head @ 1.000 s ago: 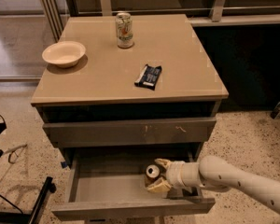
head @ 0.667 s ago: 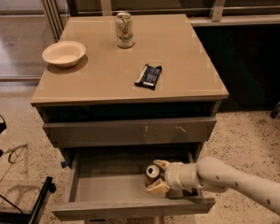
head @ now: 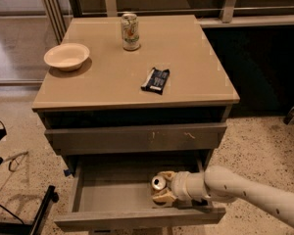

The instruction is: Pick orange can from middle drawer and place on counter

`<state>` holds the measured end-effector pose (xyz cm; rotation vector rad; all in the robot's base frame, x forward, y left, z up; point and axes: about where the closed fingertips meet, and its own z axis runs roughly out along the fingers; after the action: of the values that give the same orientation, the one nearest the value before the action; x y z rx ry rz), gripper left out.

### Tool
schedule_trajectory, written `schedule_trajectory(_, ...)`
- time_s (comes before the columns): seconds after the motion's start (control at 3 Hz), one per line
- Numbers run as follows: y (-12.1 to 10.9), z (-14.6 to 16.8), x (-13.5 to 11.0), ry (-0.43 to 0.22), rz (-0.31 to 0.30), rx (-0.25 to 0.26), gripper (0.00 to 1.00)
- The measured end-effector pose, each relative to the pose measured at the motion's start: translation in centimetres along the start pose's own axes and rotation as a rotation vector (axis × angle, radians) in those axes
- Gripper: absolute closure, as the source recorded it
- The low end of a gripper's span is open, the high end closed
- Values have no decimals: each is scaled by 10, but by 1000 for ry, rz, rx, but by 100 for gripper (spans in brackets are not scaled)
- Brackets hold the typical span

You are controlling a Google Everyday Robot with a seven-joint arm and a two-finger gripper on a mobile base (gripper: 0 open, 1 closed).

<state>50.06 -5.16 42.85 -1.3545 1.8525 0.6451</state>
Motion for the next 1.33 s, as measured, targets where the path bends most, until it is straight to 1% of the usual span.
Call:
schedule_trajectory(0.67, 0, 0, 0, 0, 0, 0, 88)
schedule_trajectory(1.0, 1, -3, -4, 1, 1, -2, 100)
schedule_trajectory(1.33, 2, -14, -18, 4, 3, -9, 100)
